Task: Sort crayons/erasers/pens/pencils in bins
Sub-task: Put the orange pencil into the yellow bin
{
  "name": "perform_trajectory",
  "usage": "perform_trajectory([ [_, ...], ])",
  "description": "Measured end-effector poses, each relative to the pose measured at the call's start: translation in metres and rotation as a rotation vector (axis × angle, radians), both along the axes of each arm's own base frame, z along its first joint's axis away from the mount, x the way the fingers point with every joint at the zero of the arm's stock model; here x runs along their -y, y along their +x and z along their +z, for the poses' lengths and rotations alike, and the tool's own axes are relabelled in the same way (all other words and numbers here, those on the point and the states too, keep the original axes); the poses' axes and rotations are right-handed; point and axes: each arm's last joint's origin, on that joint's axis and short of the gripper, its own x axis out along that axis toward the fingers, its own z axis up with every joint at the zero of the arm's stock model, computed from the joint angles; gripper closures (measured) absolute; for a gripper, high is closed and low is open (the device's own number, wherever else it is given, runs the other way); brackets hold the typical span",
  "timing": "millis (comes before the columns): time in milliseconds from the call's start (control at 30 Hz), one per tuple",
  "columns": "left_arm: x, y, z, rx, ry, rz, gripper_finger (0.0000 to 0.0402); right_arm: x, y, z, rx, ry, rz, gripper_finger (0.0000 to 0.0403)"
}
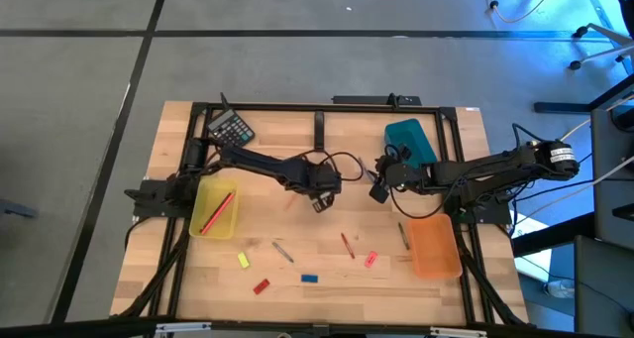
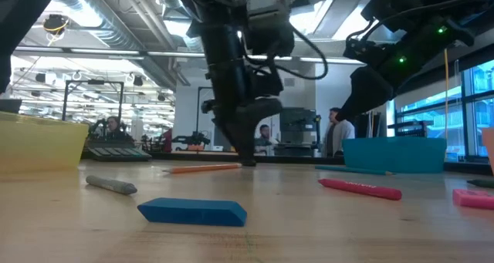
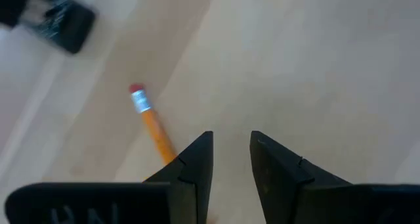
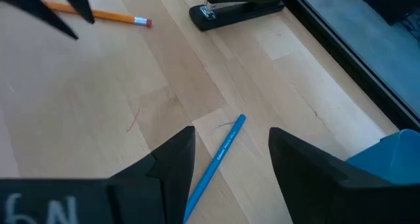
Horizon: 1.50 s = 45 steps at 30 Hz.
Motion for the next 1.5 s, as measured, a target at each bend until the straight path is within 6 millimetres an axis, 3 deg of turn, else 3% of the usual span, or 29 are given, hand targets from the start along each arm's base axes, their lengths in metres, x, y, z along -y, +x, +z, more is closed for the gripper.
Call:
perform_trajectory([
  [500,-0.034,-0.029,-0.028,-0.093,-0.131,0.167,0.0310,0.000,0.001,0.001,0.016,0.003,0.000,0.0205],
  [833,-0.024,-0.031,-0.029,-0.113,-0.142,0.106,0.0391,0.000,0.001,0.001,0.015,0.003,0.000,0.0205],
  [1067,-0.012,-0.048,-0.006,-0.168,-0.148,0.089,0.0387,0.000,0.001,0.001,0.014,0.006,0.002,0.0205],
  [1300,0.003,-0.078,0.052,-0.137,-0.052,0.180,0.0399,-0.001,0.003,-0.001,0.015,0.010,0.007,0.0205],
  [1500,0.023,-0.117,0.099,-0.103,-0.003,0.286,0.0397,-0.001,0.007,-0.009,-0.007,0.014,0.012,0.0205],
])
